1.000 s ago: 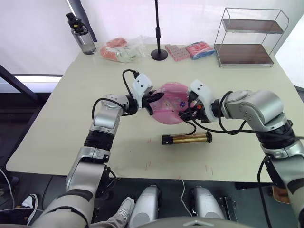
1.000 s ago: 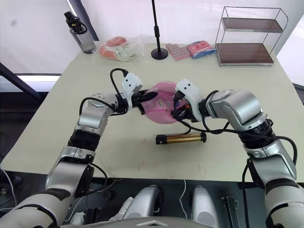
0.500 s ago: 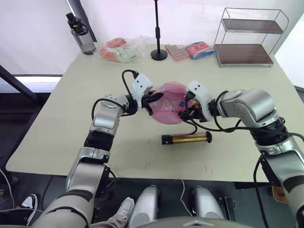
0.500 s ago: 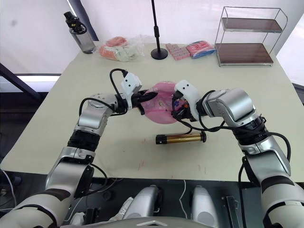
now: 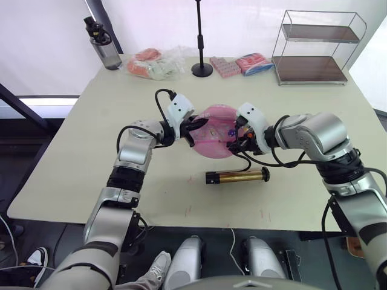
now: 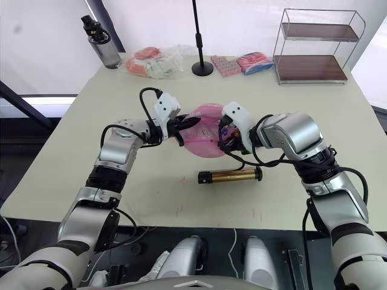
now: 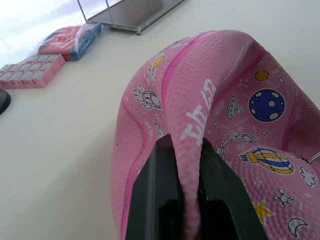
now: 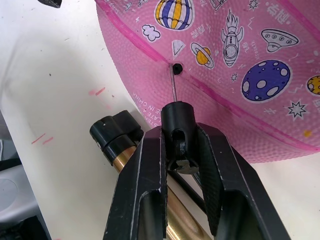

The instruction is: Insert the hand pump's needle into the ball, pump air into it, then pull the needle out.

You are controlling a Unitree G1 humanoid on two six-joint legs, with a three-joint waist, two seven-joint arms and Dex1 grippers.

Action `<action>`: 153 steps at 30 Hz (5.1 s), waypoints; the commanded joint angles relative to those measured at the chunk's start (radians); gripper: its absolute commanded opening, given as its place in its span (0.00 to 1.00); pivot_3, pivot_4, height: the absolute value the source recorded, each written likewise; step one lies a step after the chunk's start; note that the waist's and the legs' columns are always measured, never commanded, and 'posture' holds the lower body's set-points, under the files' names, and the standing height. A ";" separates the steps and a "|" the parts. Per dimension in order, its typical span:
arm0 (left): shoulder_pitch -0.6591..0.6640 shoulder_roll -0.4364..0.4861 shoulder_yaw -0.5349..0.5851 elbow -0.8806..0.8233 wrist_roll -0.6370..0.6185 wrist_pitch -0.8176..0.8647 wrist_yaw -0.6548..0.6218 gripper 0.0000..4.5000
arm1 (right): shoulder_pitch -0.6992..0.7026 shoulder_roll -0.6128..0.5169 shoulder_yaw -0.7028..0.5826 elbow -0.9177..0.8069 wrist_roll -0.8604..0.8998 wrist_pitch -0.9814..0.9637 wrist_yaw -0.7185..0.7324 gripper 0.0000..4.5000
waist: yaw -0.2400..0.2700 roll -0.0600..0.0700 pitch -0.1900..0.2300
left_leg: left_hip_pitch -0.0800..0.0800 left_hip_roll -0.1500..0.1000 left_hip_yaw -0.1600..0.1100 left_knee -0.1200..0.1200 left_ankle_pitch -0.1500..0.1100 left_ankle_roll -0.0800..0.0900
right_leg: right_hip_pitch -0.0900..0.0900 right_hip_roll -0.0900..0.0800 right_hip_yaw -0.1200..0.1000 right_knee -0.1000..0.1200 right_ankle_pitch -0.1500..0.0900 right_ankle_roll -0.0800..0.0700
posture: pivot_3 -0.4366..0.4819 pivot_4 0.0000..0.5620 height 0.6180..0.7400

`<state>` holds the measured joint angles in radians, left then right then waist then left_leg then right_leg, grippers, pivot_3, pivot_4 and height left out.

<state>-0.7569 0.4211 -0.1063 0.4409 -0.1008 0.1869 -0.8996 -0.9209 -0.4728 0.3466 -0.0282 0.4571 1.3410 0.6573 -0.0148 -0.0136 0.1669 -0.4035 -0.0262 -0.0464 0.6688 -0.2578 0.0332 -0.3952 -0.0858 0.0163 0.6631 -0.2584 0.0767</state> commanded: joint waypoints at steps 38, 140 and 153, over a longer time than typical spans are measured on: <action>0.030 -0.017 -0.015 -0.008 0.003 -0.006 -0.008 0.00 | 0.015 0.001 0.012 0.013 -0.021 0.030 -0.014 0.08 | 0.001 0.000 0.000 | 0.000 0.000 -0.001 0.000 0.000 0.000 | 0.000 0.000 0.000 0.000 0.000 0.000 | 0.48 0.27 0.96; 0.153 -0.110 -0.010 -0.027 -0.025 0.063 -0.046 0.00 | -0.171 0.231 0.219 0.289 -0.393 -0.304 0.240 0.08 | -0.029 0.005 -0.024 | 0.008 -0.001 -0.009 -0.004 0.000 0.000 | 0.003 0.001 0.001 0.000 0.001 -0.002 | 0.48 0.27 0.96; 0.146 -0.110 -0.008 -0.010 -0.011 0.042 -0.042 0.00 | -0.068 0.120 0.127 0.097 -0.364 -0.251 0.228 0.08 | -0.016 0.006 -0.024 | 0.005 -0.004 -0.012 -0.005 0.000 0.000 | 0.003 -0.001 -0.001 -0.003 0.001 -0.001 | 0.48 0.27 0.96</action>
<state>-0.6478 0.3474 -0.0106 0.3877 -0.1339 0.2045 -0.8934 -0.9744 -0.3571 0.5131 0.1343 0.0770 1.1067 0.8905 -0.0305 -0.0078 0.1433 -0.3984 -0.0300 -0.0585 0.6637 -0.2579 0.0329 -0.3922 -0.0871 0.0150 0.6601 -0.2579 0.0753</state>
